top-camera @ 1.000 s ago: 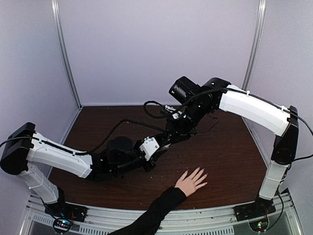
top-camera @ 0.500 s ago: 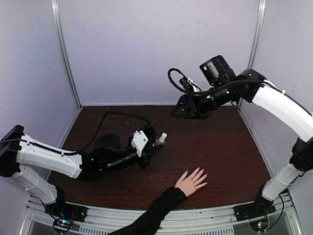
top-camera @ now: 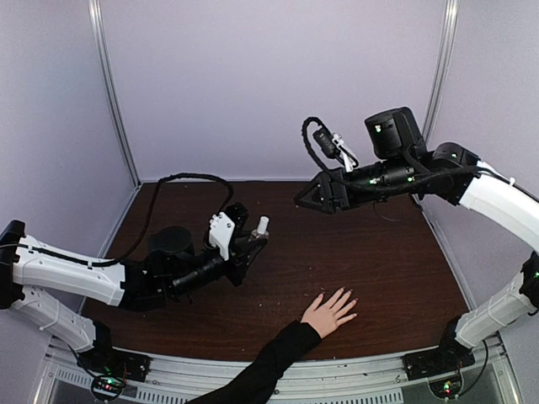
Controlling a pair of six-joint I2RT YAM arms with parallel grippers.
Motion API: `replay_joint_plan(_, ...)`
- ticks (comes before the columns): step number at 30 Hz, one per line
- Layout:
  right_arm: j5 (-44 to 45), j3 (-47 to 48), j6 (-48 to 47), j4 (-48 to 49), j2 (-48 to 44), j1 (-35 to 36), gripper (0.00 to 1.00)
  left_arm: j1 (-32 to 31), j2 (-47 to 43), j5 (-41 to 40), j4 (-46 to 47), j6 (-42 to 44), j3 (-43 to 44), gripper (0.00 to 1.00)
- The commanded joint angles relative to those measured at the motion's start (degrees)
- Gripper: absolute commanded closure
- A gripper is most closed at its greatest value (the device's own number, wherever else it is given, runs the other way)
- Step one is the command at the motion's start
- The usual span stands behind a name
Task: Paint the nails
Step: Unscrew the nail polish bottle cap from the nail polish bottle.
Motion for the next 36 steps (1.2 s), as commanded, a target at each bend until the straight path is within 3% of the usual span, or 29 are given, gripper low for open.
replay_joint_plan(1,4.60,-0.54,0.50,5.07,1.44,3.18,0.36,0.01,-0.36,-5.11,1.39,-4.01,0.71,1.00)
replay_joint_plan(14,11.41,-1.29,4.31,9.77,6.40,7.84,0.50,0.00,4.87,-6.73,2.14,-10.90,5.56,1.00)
replay_joint_plan(36,15.08,-2.56,6.20,13.59,10.39,8.67,0.62,0.00,5.84,-5.99,5.72,-12.40,5.11,1.00)
